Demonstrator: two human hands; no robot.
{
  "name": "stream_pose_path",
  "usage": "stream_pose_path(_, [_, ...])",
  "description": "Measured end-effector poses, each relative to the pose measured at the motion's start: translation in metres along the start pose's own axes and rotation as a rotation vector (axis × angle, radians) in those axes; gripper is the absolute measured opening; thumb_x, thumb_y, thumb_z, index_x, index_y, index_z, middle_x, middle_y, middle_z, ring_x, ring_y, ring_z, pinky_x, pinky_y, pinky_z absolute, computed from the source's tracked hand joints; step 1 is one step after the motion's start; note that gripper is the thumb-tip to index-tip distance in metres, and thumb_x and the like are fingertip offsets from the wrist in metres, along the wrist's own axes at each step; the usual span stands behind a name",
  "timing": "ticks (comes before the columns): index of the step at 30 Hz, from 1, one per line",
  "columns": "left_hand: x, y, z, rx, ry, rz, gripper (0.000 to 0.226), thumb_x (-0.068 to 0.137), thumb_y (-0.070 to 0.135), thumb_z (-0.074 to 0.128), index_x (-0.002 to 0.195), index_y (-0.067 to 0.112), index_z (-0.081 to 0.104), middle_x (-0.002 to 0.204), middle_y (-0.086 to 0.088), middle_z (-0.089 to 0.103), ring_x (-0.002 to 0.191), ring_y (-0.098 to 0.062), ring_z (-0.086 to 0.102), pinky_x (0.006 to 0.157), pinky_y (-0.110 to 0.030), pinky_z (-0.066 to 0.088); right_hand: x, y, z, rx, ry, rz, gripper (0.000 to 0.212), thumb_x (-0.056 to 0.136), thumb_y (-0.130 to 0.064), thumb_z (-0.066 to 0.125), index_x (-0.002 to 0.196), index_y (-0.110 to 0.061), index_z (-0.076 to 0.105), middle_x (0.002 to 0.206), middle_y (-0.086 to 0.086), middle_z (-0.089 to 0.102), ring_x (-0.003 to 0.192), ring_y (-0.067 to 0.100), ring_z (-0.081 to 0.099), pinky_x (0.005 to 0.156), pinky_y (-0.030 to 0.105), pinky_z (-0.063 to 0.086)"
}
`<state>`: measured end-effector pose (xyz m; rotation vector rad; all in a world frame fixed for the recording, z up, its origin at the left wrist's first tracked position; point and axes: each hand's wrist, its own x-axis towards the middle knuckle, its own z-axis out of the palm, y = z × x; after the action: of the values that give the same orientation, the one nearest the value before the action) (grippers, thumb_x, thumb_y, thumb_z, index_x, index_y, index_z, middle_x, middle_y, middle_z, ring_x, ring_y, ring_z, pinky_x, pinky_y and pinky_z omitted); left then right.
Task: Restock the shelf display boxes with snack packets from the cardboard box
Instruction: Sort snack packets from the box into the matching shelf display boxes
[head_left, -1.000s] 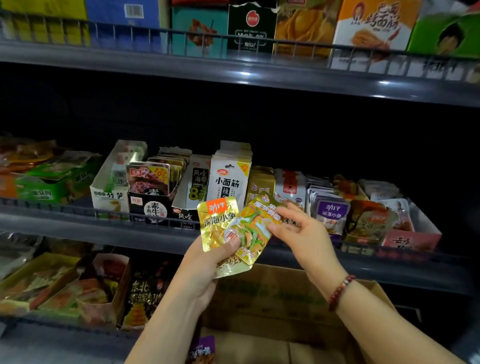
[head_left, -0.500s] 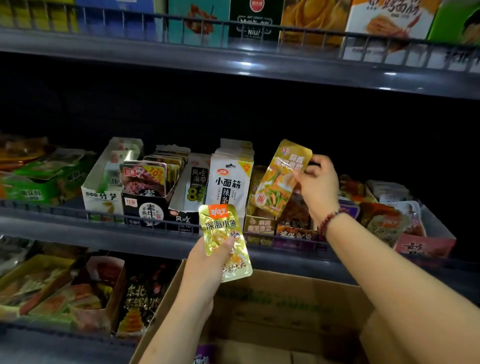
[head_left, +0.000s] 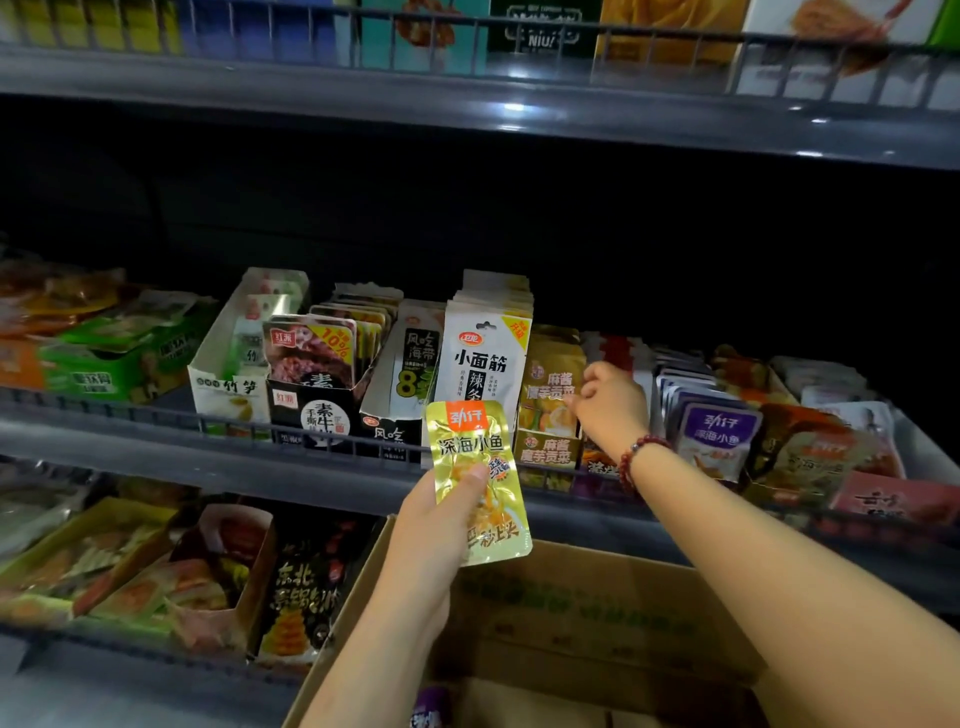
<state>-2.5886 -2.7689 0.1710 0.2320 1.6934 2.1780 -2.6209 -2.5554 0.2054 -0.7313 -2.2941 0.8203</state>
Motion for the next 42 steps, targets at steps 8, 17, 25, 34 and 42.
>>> stream_pose_path(8, [-0.007,0.002,0.005,-0.016,-0.039,-0.018,0.020,0.096,0.033,0.056,0.110,0.023,0.065,0.096,0.000,0.075,0.085,-0.017,0.073,0.065,-0.027,0.053,-0.034,0.004,-0.021,0.230,-0.013,-0.054,0.049,0.090,-0.014,0.063,0.136,-0.014,0.046,0.130,0.003,0.056,0.102,0.009,0.057,0.065,0.005,0.041])
stream_pose_path(17, [-0.042,-0.001,0.043,0.038,-0.171,0.016,0.017,0.091,0.018,0.064,0.107,0.015,0.067,0.093,-0.001,0.076,0.085,-0.017,0.073,0.072,-0.029,0.054,-0.136,0.019,-0.089,0.395,-0.328,-0.036,0.020,0.095,-0.023,0.053,0.113,-0.031,0.058,0.094,-0.009,0.070,0.084,-0.002,0.066,0.071,0.017,0.054])
stream_pose_path(25, [-0.052,-0.005,0.098,0.240,-0.260,0.007,0.015,0.090,0.021,0.066,0.104,0.016,0.067,0.098,-0.003,0.075,0.088,-0.017,0.072,0.082,-0.036,0.057,-0.170,0.066,-0.129,0.478,-0.255,0.068,0.020,0.089,-0.014,0.063,0.101,-0.031,0.064,0.084,-0.007,0.073,0.080,0.005,0.070,0.067,0.021,0.056])
stream_pose_path(34, [-0.015,0.032,0.158,0.709,-0.469,0.191,0.020,0.080,0.013,0.076,0.095,0.018,0.063,0.098,-0.001,0.071,0.080,-0.011,0.070,0.060,-0.018,0.054,-0.149,0.118,-0.154,0.450,0.058,-0.011,0.039,0.090,-0.010,0.063,0.092,-0.048,0.057,0.089,-0.014,0.067,0.084,-0.005,0.064,0.070,0.016,0.055])
stream_pose_path(42, [0.007,0.018,0.224,0.831,-0.345,0.583,0.018,0.082,0.020,0.076,0.077,0.029,0.061,0.082,0.006,0.068,0.078,-0.011,0.068,0.071,-0.028,0.058,-0.118,0.159,-0.154,0.406,0.159,0.090,0.055,0.095,-0.021,0.055,0.143,-0.036,0.034,0.138,-0.004,0.045,0.105,0.008,0.058,0.081,0.017,0.047])
